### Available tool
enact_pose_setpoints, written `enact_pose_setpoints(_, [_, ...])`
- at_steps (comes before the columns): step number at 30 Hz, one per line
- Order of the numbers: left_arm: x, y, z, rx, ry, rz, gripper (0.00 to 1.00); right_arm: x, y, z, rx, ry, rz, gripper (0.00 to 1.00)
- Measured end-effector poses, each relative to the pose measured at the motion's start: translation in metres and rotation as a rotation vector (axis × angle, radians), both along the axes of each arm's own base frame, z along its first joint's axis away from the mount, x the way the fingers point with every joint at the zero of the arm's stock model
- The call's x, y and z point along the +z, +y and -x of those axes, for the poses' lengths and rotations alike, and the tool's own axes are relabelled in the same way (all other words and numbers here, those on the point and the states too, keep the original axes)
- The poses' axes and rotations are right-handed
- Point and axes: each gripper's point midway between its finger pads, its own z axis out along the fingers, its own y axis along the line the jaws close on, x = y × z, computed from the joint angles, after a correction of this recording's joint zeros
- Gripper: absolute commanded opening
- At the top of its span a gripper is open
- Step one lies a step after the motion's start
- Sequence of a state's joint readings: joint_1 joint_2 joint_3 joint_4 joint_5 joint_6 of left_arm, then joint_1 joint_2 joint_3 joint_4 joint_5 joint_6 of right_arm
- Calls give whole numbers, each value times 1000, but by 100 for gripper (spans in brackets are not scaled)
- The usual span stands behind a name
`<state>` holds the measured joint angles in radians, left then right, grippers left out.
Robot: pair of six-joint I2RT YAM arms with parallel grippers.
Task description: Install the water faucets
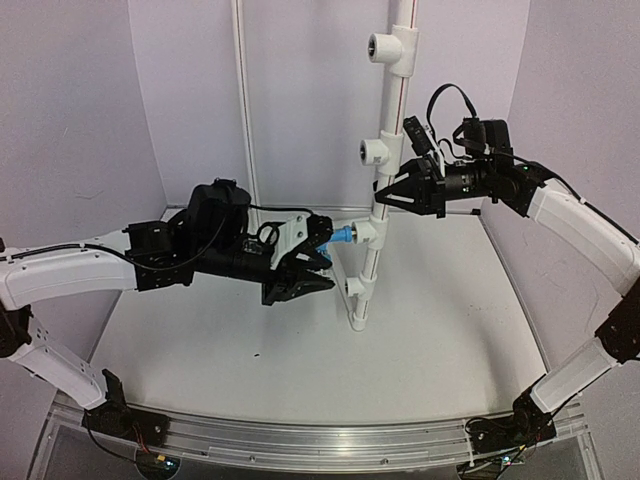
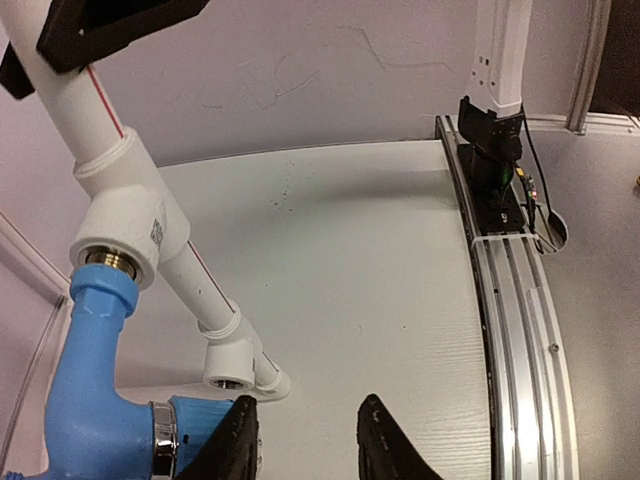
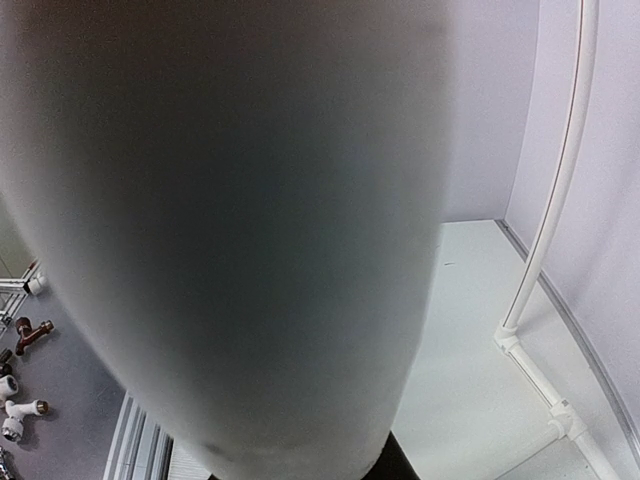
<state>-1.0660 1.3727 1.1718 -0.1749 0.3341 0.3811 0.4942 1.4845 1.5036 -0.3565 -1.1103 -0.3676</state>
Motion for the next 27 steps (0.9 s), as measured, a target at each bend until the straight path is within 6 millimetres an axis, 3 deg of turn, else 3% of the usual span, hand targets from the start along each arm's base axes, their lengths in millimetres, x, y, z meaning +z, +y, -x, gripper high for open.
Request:
enact_pose_setpoints(11, [-30,-4,-17,124,75,106,7,0,0,0,0,0,0,0])
enact_pose_setpoints(16, [-45,2,-25,196,110,189,1,0,0,0,0,0,0,0])
enact_pose_setpoints(27, [-8,7,-32,246,127,437,0,0,0,0,-1,1,0,0])
